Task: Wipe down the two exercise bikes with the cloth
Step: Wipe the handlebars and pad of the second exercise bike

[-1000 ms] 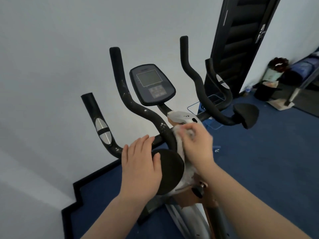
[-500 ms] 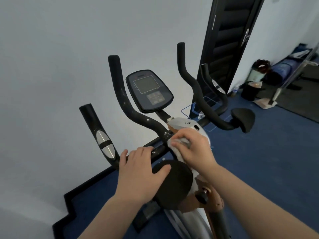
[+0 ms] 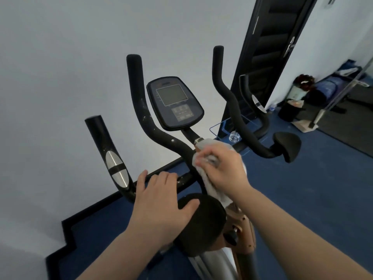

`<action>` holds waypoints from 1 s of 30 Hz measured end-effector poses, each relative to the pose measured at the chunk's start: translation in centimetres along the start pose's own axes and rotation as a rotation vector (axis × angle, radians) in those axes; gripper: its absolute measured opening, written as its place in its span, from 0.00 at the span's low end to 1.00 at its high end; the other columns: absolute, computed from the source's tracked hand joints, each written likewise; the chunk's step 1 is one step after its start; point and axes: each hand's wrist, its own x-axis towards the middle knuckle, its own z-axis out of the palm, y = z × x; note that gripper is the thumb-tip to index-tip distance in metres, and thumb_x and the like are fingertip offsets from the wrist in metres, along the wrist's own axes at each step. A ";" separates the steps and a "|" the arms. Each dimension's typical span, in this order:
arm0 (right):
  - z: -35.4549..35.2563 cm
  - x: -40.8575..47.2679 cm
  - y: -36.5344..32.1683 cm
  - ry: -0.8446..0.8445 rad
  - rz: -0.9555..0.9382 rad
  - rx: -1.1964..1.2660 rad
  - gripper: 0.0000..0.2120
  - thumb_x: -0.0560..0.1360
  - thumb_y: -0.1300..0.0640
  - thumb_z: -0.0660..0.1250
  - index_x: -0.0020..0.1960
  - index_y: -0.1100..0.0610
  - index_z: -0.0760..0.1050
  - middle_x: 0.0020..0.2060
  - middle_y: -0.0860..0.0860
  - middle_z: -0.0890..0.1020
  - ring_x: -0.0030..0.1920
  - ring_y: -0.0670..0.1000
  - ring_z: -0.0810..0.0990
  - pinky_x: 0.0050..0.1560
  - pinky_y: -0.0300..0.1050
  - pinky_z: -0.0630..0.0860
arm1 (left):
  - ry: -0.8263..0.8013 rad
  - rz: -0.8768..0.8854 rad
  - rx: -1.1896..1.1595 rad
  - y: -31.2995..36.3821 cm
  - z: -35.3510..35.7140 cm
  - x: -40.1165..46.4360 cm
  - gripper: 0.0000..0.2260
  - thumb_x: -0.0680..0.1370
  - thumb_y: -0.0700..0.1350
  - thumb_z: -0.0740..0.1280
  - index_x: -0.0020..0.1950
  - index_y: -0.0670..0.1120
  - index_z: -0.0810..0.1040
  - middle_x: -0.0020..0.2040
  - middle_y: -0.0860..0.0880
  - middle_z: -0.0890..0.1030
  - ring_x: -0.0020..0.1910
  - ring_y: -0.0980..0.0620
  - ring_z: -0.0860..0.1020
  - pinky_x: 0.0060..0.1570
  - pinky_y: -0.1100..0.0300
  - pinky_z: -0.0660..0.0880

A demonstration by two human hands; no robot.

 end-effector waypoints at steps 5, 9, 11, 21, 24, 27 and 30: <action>-1.9 0.2 1.2 0.210 0.175 0.147 0.05 0.70 0.53 0.73 0.44 0.46 0.78 0.41 0.40 0.80 0.45 0.39 0.78 0.47 0.35 0.75 | -0.010 -0.037 -0.033 0.3 -0.4 0.1 0.32 0.66 0.75 0.46 0.61 0.59 0.67 0.51 0.64 0.67 0.57 0.61 0.69 0.72 0.52 0.39; -1.7 -2.2 1.1 -0.038 0.031 0.204 0.09 0.68 0.56 0.75 0.44 0.45 0.79 0.45 0.41 0.80 0.49 0.42 0.78 0.52 0.37 0.75 | -0.021 -0.109 -0.072 0.9 -0.5 0.3 0.32 0.63 0.77 0.47 0.57 0.60 0.68 0.50 0.64 0.70 0.54 0.61 0.70 0.70 0.54 0.42; -1.2 -2.5 1.3 -0.098 0.027 0.257 0.09 0.67 0.57 0.76 0.46 0.49 0.82 0.48 0.42 0.80 0.52 0.41 0.78 0.55 0.36 0.74 | -0.024 -0.143 -0.086 1.0 -0.6 0.4 0.33 0.62 0.78 0.47 0.56 0.60 0.69 0.51 0.63 0.72 0.54 0.61 0.71 0.70 0.53 0.42; 0.2 1.0 1.7 -0.158 -0.238 0.093 0.05 0.70 0.59 0.73 0.44 0.51 0.81 0.41 0.44 0.78 0.43 0.41 0.75 0.46 0.35 0.72 | 0.045 -0.187 -0.087 1.8 0.0 -0.1 0.32 0.63 0.77 0.47 0.57 0.60 0.68 0.50 0.64 0.70 0.54 0.62 0.69 0.72 0.53 0.42; 0.6 2.6 1.6 0.021 0.022 0.234 0.03 0.72 0.54 0.72 0.44 0.47 0.79 0.42 0.42 0.80 0.46 0.40 0.77 0.50 0.38 0.74 | 0.058 -0.200 -0.103 1.8 0.0 -0.2 0.32 0.63 0.78 0.48 0.56 0.61 0.69 0.50 0.65 0.70 0.54 0.63 0.69 0.72 0.52 0.41; -0.4 1.7 2.3 0.058 0.002 0.205 0.06 0.71 0.53 0.72 0.43 0.43 0.77 0.42 0.38 0.78 0.47 0.37 0.76 0.50 0.29 0.70 | 0.061 -0.220 -0.142 1.8 0.1 -0.3 0.32 0.62 0.78 0.50 0.56 0.61 0.69 0.50 0.65 0.71 0.55 0.64 0.70 0.73 0.52 0.41; -0.4 -0.4 2.2 -0.131 -0.220 0.094 0.07 0.69 0.56 0.74 0.44 0.46 0.79 0.44 0.38 0.76 0.50 0.37 0.73 0.51 0.25 0.68 | 0.064 -0.231 -0.178 1.6 0.1 -0.2 0.32 0.61 0.78 0.51 0.56 0.62 0.69 0.49 0.65 0.71 0.54 0.64 0.69 0.72 0.54 0.45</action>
